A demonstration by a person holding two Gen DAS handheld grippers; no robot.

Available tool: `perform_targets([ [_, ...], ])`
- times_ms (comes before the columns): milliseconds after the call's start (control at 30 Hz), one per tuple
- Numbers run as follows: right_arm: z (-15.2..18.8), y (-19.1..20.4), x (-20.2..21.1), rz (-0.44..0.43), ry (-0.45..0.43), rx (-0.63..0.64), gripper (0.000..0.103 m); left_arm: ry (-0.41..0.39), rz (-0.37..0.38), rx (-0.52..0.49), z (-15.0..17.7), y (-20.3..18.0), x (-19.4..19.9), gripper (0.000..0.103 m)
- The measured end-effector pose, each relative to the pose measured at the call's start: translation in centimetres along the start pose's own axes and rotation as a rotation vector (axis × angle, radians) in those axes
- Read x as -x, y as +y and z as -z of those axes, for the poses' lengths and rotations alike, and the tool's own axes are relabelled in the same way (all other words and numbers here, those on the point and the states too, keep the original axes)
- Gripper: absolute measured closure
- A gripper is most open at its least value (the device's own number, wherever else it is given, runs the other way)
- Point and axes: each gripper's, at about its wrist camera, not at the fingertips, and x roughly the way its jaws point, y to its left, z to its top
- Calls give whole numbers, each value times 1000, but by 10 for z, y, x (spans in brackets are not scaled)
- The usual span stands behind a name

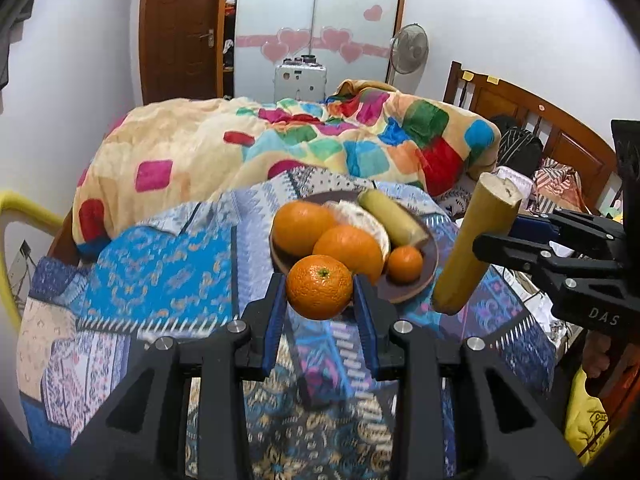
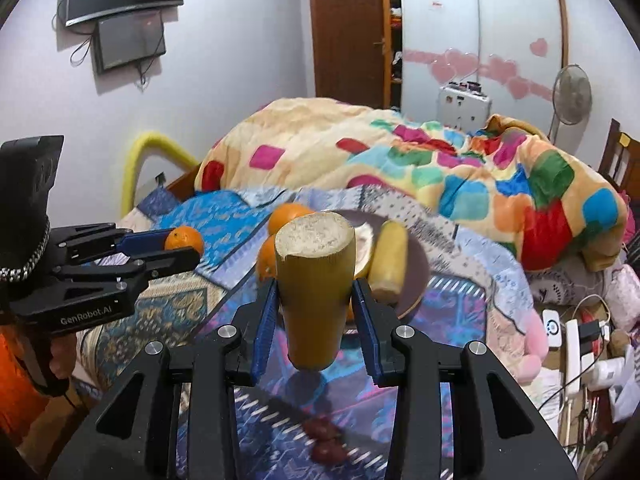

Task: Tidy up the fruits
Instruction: 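Carry the yellow fruit onto the plate with the right gripper while the left gripper places the tangerine there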

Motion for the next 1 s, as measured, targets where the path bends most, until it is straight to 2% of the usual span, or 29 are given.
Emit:
perform_targets([
  [467, -23, -30, -28, 11, 4, -25, 69, -7, 17, -48, -40, -15, -50, 69],
  [567, -28, -37, -37, -4, 7, -45, 69, 6, 17, -48, -43, -17, -62, 69],
  [700, -30, -44, -55, 27, 19, -55, 69, 22, 13, -60, -44, -19, -77, 69],
  [1000, -34, -59, -90, -12, 81, -105, 69, 50, -2, -107, -46, -27, -99, 69],
])
